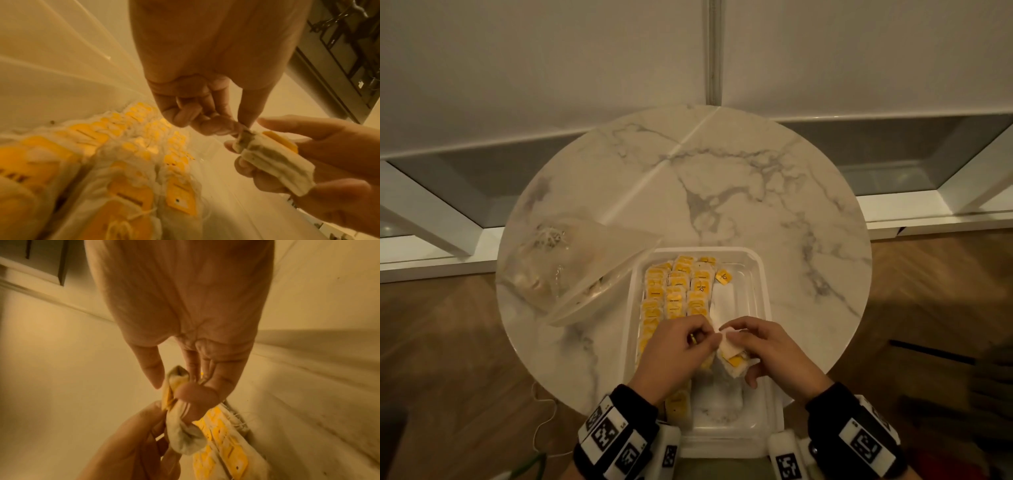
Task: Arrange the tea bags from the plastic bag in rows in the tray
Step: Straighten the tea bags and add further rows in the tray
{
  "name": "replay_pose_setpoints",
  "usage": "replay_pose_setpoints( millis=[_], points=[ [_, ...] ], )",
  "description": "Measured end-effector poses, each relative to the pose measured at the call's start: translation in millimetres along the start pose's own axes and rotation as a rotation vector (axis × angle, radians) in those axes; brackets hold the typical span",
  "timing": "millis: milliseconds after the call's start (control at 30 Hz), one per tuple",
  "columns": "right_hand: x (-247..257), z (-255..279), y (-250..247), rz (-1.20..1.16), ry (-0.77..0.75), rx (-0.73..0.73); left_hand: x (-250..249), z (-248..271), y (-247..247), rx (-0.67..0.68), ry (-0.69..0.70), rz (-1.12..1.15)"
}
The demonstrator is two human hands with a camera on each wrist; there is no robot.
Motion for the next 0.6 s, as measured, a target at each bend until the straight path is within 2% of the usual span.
replay_pose_setpoints(
  millis=[367,500,600],
  points=[
    [-2.6,-4.2,2.6,0.04,-0.068,0.029,5.5,4.3,-8.8,-0.026,-0.059,0.103],
    [-2.0,-4.0,5.0,0.077,-0.083,0.04,0.6,9.6,-4.8,0.05,-0.148,0.242],
    [-4.1,-3.8,7.1,0.076,-0.066,0.052,2.9,9.4,-5.6,0.046,-0.158,0.257]
  ],
)
Point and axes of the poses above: each hand's wrist, its own z-axis away from the middle knuckle, its own y-axis out of the palm, x = y × z, the point moved 5 cm from there along -z, towards the middle knuckle, and after that the axes turned 11 degrees about -x, right-handed, at the moved point
